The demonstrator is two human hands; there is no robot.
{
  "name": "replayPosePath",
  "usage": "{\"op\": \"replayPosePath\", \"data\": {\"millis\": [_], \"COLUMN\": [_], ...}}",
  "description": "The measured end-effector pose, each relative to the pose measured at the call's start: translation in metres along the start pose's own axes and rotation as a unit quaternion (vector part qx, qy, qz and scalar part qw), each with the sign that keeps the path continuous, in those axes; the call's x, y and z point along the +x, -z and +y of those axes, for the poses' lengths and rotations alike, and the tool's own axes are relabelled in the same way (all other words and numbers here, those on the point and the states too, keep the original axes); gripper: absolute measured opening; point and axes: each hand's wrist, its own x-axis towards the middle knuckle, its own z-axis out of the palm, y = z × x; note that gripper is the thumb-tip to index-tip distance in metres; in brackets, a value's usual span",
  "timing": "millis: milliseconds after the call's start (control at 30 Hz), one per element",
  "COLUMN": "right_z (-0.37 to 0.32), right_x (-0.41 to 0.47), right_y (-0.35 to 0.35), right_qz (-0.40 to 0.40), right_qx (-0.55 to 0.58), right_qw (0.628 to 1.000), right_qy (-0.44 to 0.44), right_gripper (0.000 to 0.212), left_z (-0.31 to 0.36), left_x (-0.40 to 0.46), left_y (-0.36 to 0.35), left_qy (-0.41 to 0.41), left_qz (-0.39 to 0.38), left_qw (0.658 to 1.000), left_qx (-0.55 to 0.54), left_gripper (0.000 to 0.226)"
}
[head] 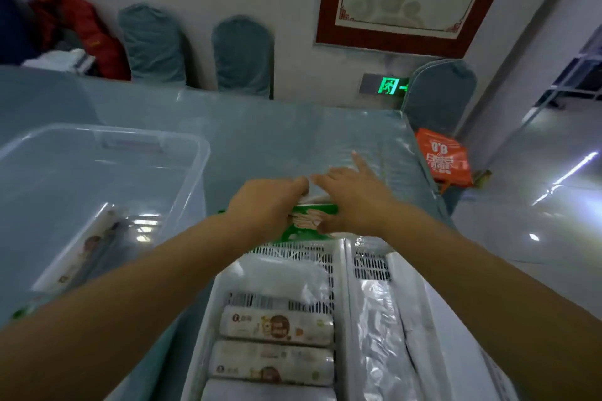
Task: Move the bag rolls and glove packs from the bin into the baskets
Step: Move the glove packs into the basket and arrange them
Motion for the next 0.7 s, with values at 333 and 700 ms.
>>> {"op": "replayPosePath", "data": {"millis": [333,700], "right_z": [0.017,0.035], "right_x": [0.007,0.010], "right_y": [-0.051,-0.055], "right_qz": [-0.005,0.002], "right_qx": [0.124,0.267], "right_qw": [0.986,0.945], "right_qy": [-0.112,-0.190], "right_gripper": [0.020,0.024], "left_z": [0.017,0.014], "left_x": [-0.021,-0.057], "left_y": [-0.048,-0.140], "left_qy": [0.104,0.122], "left_qz": [0.205,-0.302], "left_qw": [0.973,0.944], "left_qx": [0.001,-0.048], "left_gripper": [0.057,0.085]}}
